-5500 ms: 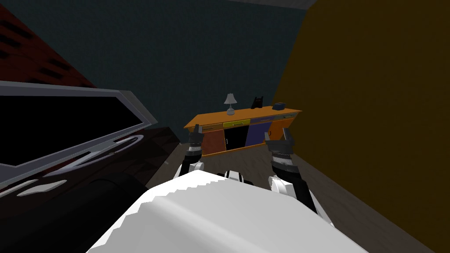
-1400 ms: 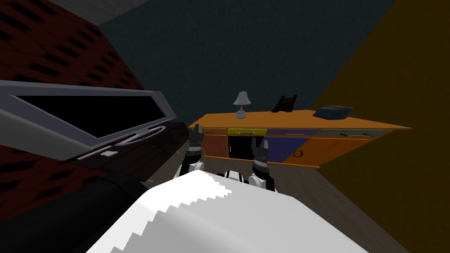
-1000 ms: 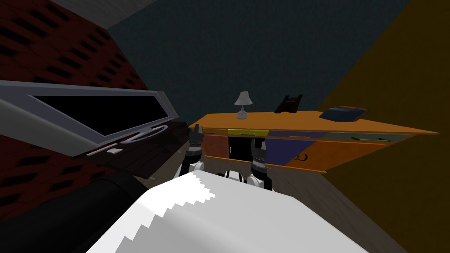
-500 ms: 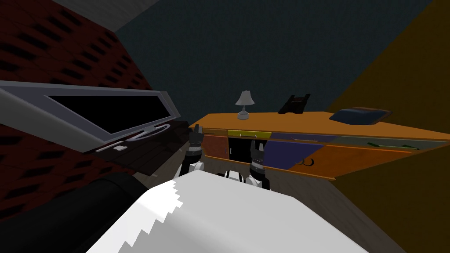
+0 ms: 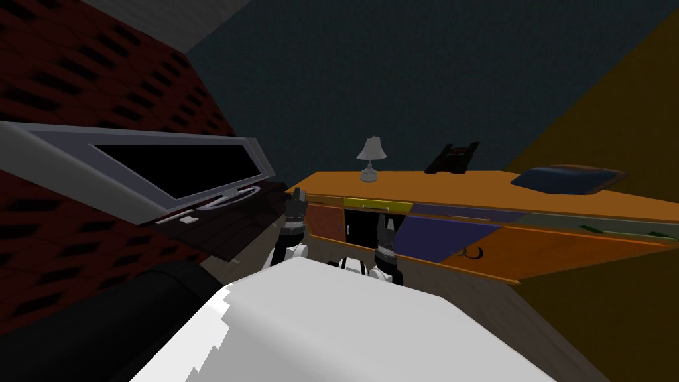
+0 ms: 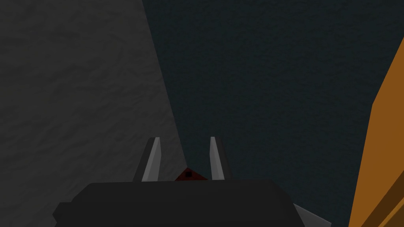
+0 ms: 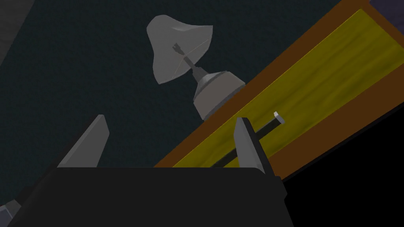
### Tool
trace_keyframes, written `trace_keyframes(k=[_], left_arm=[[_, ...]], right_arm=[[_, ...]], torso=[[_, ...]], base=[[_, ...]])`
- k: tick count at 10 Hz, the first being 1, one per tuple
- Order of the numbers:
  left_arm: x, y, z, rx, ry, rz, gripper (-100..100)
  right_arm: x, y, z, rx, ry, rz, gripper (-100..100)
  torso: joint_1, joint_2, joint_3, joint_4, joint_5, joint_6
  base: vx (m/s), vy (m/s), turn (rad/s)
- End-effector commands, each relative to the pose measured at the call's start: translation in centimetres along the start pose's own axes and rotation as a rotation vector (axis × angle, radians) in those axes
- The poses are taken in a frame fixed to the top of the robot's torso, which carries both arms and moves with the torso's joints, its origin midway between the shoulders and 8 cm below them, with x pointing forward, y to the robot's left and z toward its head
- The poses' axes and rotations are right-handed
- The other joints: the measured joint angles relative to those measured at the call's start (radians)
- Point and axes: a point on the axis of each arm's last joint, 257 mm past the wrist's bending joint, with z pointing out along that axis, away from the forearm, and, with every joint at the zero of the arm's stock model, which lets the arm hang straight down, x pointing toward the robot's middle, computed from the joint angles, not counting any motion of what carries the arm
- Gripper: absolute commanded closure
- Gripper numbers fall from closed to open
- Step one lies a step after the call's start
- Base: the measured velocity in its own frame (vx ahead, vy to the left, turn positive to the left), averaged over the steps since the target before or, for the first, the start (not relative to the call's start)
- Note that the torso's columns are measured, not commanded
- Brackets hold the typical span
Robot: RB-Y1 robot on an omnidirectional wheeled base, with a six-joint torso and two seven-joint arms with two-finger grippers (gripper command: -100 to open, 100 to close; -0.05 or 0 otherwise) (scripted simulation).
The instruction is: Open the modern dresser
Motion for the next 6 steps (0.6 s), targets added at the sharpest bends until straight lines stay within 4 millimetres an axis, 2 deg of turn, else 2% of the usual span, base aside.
trace_keyframes(k=[1, 6], left_arm=[[0.0, 0.0, 0.0, 0.000, 0.000, 0.000, 0], [0.0, 0.0, 0.0, 0.000, 0.000, 0.000, 0]], right_arm=[[-0.2, 0.3, -0.3, -0.008, 0.000, 0.063, -100], [-1.7, 2.2, -2.1, -0.054, -0.006, 0.218, -100]], torso=[[0.001, 0.001, 0.000, 0.000, 0.000, 0.000], [0.001, 0.001, 0.000, 0.000, 0.000, 0.000]], base=[[0.024, -0.024, -0.007], [0.044, -0.046, 0.088]])
